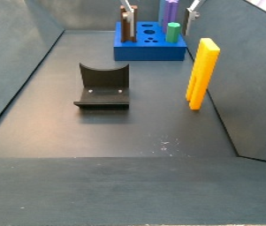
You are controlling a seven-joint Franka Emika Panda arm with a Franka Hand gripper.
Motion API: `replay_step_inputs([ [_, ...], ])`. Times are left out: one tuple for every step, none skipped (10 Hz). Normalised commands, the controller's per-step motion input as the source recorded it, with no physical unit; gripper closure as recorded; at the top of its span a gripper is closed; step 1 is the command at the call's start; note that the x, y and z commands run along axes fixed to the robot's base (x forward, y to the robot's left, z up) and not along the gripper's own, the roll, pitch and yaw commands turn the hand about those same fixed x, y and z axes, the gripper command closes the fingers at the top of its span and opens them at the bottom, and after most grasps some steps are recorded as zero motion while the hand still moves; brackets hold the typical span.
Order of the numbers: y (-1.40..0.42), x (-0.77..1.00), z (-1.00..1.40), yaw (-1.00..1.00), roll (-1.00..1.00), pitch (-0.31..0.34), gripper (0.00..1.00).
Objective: Pick up the double-square object. Move up. Move to above the board. Insert the double-square object.
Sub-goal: Pick up the double-square object.
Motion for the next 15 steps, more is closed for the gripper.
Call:
replay_step_inputs([
  [0.00,-0.43,0.00,0.09,0.00,-0.019,0.00],
  [0.01,-0.49,0.00,0.26,-0.02,-0.103,0.00],
  [0.00,-0.74,0.00,0.28,-0.01,-0.143,0.00],
  [0.00,-0.89,0.00,0.23,0.00,-0.173,0.00],
  [-0.02,-0.90,0.00,0.23,0.00,-0.169,0.00],
  [-0.06,-0.95,0.00,0.16,0.00,-0.171,0.00],
  [-0.07,-0.88,-0.05,0.03,0.01,-0.103,0.00],
  [-0.09,-0.65,-0.17,0.00,0.04,-0.023,0.00],
  [-0.09,-0.62,-0.16,0.00,0.03,0.000,0.00],
  [0.00,-0.33,-0.20,0.02,0.01,0.000,0.00],
  [0.00,-0.14,-0.28,0.00,0.00,0.000,0.00],
  [0.00,-0.12,-0.41,0.00,0.00,0.000,0.00],
  [0.00,-0.06,-0.48,0.00,0.00,-0.001,0.00],
  [0.00,0.00,-0.47,0.00,0.02,0.000,0.00],
  [-0.02,0.00,-0.46,0.00,0.08,0.000,0.00],
])
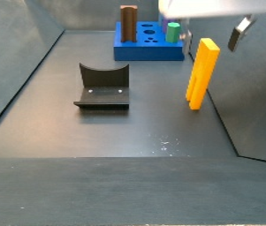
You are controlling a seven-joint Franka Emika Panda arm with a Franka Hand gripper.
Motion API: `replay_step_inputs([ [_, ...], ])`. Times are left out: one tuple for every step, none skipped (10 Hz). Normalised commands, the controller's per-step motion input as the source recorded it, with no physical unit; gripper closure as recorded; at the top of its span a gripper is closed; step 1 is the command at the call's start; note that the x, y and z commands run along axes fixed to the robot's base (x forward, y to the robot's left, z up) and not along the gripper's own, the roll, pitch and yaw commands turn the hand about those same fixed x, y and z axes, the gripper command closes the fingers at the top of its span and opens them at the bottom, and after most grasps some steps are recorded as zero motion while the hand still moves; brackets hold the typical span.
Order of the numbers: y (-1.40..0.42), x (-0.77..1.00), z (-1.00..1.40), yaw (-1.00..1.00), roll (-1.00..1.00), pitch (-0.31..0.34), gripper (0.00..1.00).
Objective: Pick up the double-square object. Move up. Move to above the board. Insert the double-square object.
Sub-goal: Pick up the double-square object.
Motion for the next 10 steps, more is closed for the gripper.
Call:
replay_step_inputs([
  [-0.11,0.00,-0.50,0.00,0.14,0.000,0.00],
  [-0.15,0.00,-0.35,0.00,0.13,-0.010,0.00],
  [-0.17,0.00,-0.18,0.00,0.11,-0.021,0.00],
  [-0.01,0.00,0.00,0.00,0.01,0.000,0.00],
  [0.00,0.00,0.00,0.00,0.00,0.000,0.00],
  [0.00,0.00,0.00,0.00,0.00,0.000,1.00],
  [0.00,0.00,0.00,0.00,0.00,0.000,1.00],
  [0.00,0.00,0.00,0.00,0.00,0.000,1.00],
  [0.00,0.00,0.00,0.00,0.00,0.000,1.00],
  [0.00,0.00,0.00,0.00,0.00,0.000,1.00],
])
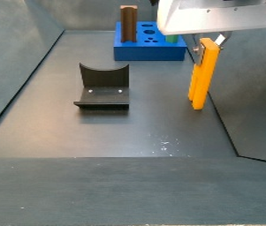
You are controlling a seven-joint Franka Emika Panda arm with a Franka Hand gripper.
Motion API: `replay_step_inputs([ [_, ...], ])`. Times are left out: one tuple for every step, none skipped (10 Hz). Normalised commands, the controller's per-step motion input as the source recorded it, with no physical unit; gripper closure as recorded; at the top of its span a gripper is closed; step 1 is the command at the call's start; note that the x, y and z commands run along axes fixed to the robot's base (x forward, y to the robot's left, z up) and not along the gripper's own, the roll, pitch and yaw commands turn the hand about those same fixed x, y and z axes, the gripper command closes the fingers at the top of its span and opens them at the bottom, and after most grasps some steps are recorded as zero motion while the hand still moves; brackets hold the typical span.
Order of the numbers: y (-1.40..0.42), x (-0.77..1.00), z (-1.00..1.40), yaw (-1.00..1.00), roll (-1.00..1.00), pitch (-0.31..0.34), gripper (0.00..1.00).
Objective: Pick up the double-square object. Move up. Move to above the board. Insert the double-square object.
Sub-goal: Pick up the double-square object, then move up.
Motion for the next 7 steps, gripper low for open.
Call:
replay_step_inputs([
  [0.00,0.00,0.00,0.00,0.00,0.000,1.00],
  [0.00,0.00,0.00,0.00,0.00,0.000,1.00],
  [0.00,0.00,0.00,0.00,0.00,0.000,1.00],
  [0.00,0.00,0.00,0.00,0.00,0.000,1.00],
  [0.00,0.00,0.00,0.00,0.00,0.000,1.00],
  [0.00,0.00,0.00,0.00,0.00,0.000,1.00],
  [0.00,0.00,0.83,0.00,0.00,0.000,1.00],
])
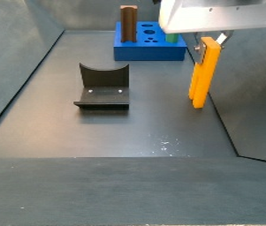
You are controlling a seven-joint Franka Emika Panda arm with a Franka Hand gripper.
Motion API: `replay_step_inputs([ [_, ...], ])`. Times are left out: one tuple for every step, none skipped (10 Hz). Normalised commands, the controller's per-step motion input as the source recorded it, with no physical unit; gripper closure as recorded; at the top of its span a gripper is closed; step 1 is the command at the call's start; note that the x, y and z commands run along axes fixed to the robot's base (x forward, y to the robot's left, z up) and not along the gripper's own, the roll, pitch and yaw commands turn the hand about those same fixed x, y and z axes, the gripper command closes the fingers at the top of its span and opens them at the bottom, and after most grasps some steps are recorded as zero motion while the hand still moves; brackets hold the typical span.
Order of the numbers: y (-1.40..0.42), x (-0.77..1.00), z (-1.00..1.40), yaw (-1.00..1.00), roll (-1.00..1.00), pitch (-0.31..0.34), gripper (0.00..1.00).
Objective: Pick up the double-square object. Move up. Move to above the board. Insert the double-square object.
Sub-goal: Move up, then move to above the board.
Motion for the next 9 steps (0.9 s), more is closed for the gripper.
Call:
replay_step_inputs([
  [0.00,-0.02,0.86,0.00,-0.01,0.018,1.00],
  [0.00,-0.05,0.78,0.00,0.00,0.049,1.00],
  [0.01,-0.03,0.63,0.00,0.02,0.059,1.00],
  [0.02,-0.02,0.49,-0.01,0.04,0.065,1.00],
  [0.02,-0.01,0.35,-0.01,0.06,0.074,1.00],
  [-0.12,0.63,1.00,-0.19,-0.31,0.144,1.00],
  [-0.13,0.69,0.99,-0.18,-0.31,0.171,1.00],
  [-0.09,0.58,0.80,-0.14,-0.30,0.175,1.00],
  [-0.03,0.40,0.54,-0.10,-0.27,0.136,1.00],
])
